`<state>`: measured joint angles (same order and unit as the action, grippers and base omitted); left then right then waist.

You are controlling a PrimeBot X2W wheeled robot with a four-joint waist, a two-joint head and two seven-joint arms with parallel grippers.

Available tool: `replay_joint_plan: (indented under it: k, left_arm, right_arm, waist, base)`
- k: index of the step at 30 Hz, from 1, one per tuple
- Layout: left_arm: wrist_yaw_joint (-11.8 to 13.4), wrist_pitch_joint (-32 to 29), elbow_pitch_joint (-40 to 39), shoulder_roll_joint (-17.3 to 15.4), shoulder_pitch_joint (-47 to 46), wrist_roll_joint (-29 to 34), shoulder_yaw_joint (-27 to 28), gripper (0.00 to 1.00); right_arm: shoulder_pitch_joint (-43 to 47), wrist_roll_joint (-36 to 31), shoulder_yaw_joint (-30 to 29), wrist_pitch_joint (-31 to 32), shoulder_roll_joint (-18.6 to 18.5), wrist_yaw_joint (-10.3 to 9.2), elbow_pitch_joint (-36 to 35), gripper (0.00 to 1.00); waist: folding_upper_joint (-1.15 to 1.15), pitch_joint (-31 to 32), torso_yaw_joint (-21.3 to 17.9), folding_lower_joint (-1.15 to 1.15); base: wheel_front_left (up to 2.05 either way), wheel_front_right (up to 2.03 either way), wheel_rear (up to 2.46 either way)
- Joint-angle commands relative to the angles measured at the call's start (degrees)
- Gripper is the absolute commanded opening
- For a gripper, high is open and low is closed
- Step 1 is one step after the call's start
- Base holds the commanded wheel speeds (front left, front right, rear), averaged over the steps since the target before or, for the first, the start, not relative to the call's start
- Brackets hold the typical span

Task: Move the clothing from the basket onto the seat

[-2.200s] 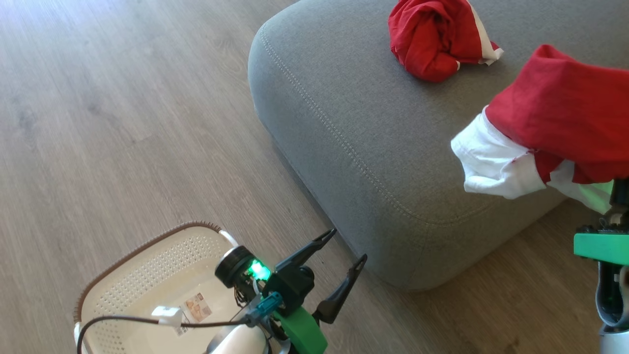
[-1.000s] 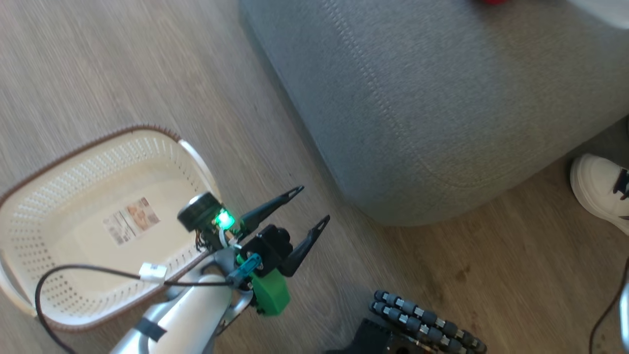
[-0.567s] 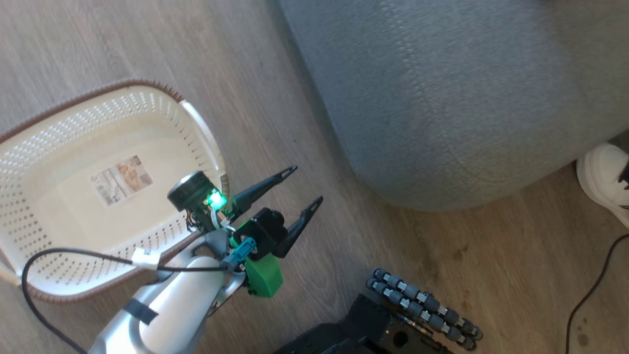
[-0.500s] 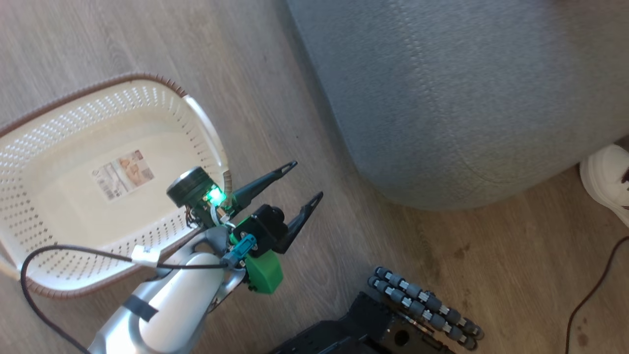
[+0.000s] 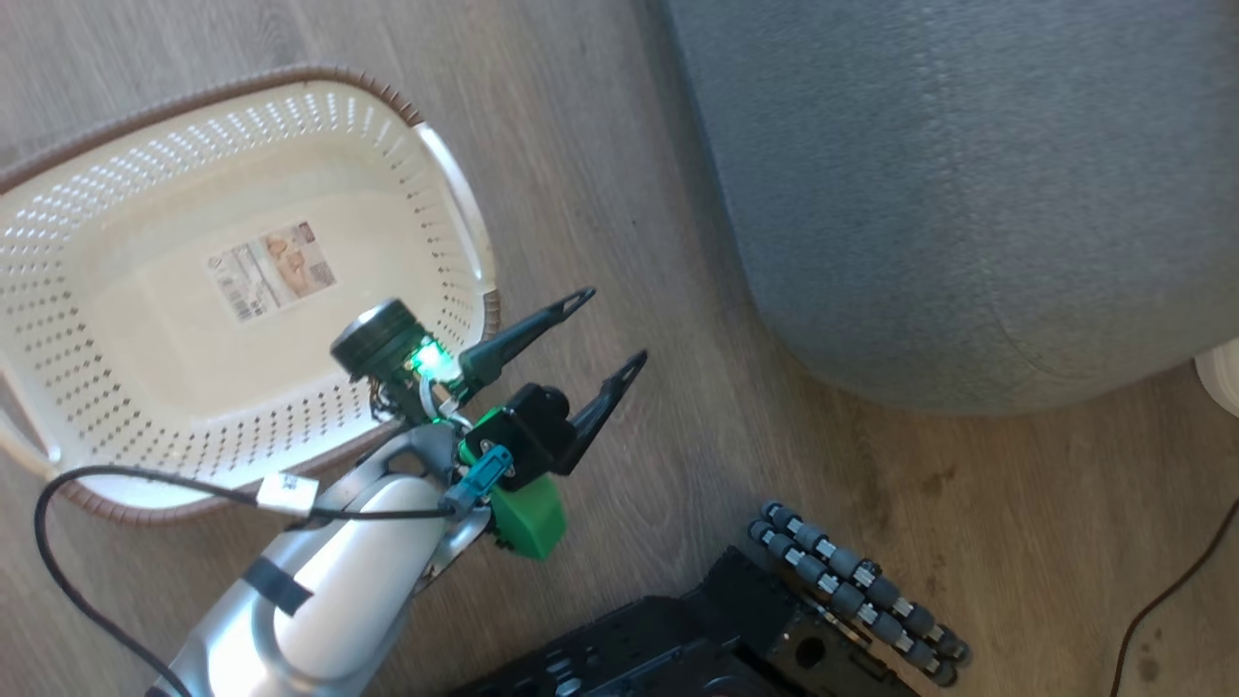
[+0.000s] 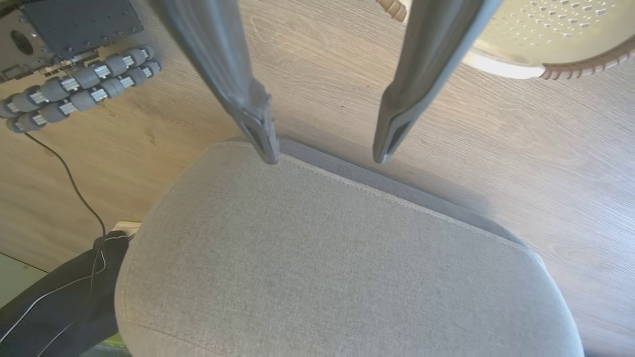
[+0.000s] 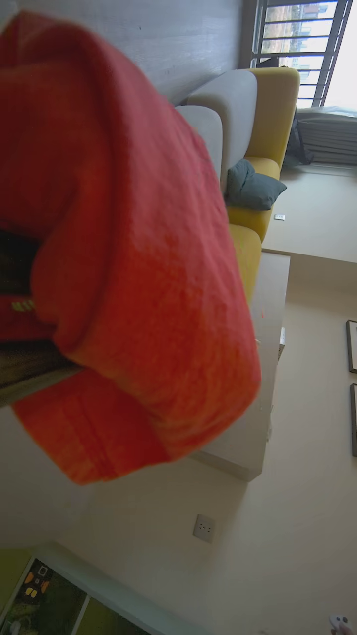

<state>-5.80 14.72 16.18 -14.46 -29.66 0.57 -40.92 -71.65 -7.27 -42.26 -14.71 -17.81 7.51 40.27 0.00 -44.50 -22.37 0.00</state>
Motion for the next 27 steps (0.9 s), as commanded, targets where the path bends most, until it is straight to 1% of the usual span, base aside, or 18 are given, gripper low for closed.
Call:
replay_joint_plan:
  k: [1, 5, 6, 10, 13, 17, 21, 23, 24, 25, 26, 27]
  left_arm:
    - [0.15, 0.28, -3.07, 0.24, -0.11, -0.39, 0.39, 1.0]
    - [0.04, 0.28, -4.69, -0.23, -0.17, -0.65, -0.1, 1.0]
    - [0.04, 0.28, -4.69, -0.23, -0.17, -0.65, -0.1, 1.0]
    - [0.43, 0.28, -5.08, -0.56, -0.27, -0.77, -0.04, 1.0]
    - [0.65, 0.28, -5.13, -0.43, -0.34, -0.77, -0.32, 1.0]
    - [0.97, 0.28, -5.0, -0.22, -0.48, -0.95, -0.46, 1.0]
    - [1.09, 0.28, -4.82, -0.47, -0.6, -1.2, -0.41, 1.0]
    - [1.32, 0.28, -4.88, -0.7, -0.93, -0.99, -0.34, 1.0]
    - [1.63, 0.28, -5.23, -0.69, -1.1, -0.85, -0.27, 1.0]
    - [1.95, 0.28, -5.53, -0.61, -1.12, -0.86, -0.17, 1.0]
    - [2.08, 0.28, -5.75, -0.56, -1.07, -0.85, -0.25, 1.0]
    - [2.14, 0.28, -5.92, -0.5, -0.99, -0.82, -0.42, 1.0]
  right_arm:
    - [-1.69, -1.0, 0.8, -0.29, -1.28, -0.02, 0.21, 0.0]
    - [-2.55, -3.17, 1.27, -0.29, -1.17, -0.02, 4.39, 0.0]
    - [-2.55, -3.17, 1.27, -0.29, -1.17, -0.02, 4.39, 0.0]
    - [-2.98, -5.75, 3.55, -0.29, -1.33, -0.02, 8.89, 0.0]
    - [-3.31, -6.33, 3.99, -0.29, -1.59, -0.02, 12.89, 0.0]
    - [-3.2, -6.87, 3.08, -0.29, -1.73, -0.02, 17.06, 0.0]
    - [-3.21, -7.81, 3.24, -0.29, -1.19, -0.02, 19.77, 0.0]
    - [-3.62, -7.01, 3.85, -0.29, -0.54, -0.02, 20.78, 0.0]
    - [-3.83, -6.22, 4.21, -0.29, -0.33, -0.02, 20.76, 0.05]
    - [-3.68, -5.8, 4.7, -0.29, -0.29, -0.02, 20.59, 0.48]
    - [-3.38, -5.68, 5.31, -0.29, -0.41, -0.02, 20.27, 1.0]
    - [-3.09, -5.37, 5.72, -0.29, -0.45, -0.02, 20.06, 1.0]
  waist:
    - [0.0, -0.93, 0.87, 0.0]
    - [0.0, -1.94, 1.74, 0.0]
    - [0.0, -1.94, 1.74, 0.0]
    - [0.0, -2.81, 2.26, 0.0]
    - [0.0, -3.13, 2.59, 0.0]
    - [0.0, -3.05, 2.87, 0.0]
    - [0.0, -2.67, 2.66, 0.0]
    - [0.0, -2.5, 2.49, 0.0]
    - [0.0, -2.41, 2.39, 0.0]
    - [0.0, -2.22, 2.25, 0.0]
    - [0.0, -2.0, 2.16, 0.0]
    - [0.0, -1.72, 2.11, 0.0]
  base:
    - [0.0, 0.0, 0.0]
    - [0.0, 0.0, 0.0]
    - [0.0, 0.0, 0.0]
    - [0.0, 0.0, 0.0]
    - [0.0, 0.0, 0.0]
    - [0.0, 0.0, 0.0]
    - [0.0, 0.0, 0.0]
    - [0.0, 0.0, 0.0]
    - [0.0, 0.0, 0.0]
    - [0.0, 0.0, 0.0]
    - [0.0, 0.0, 0.0]
    - [0.0, 0.0, 0.0]
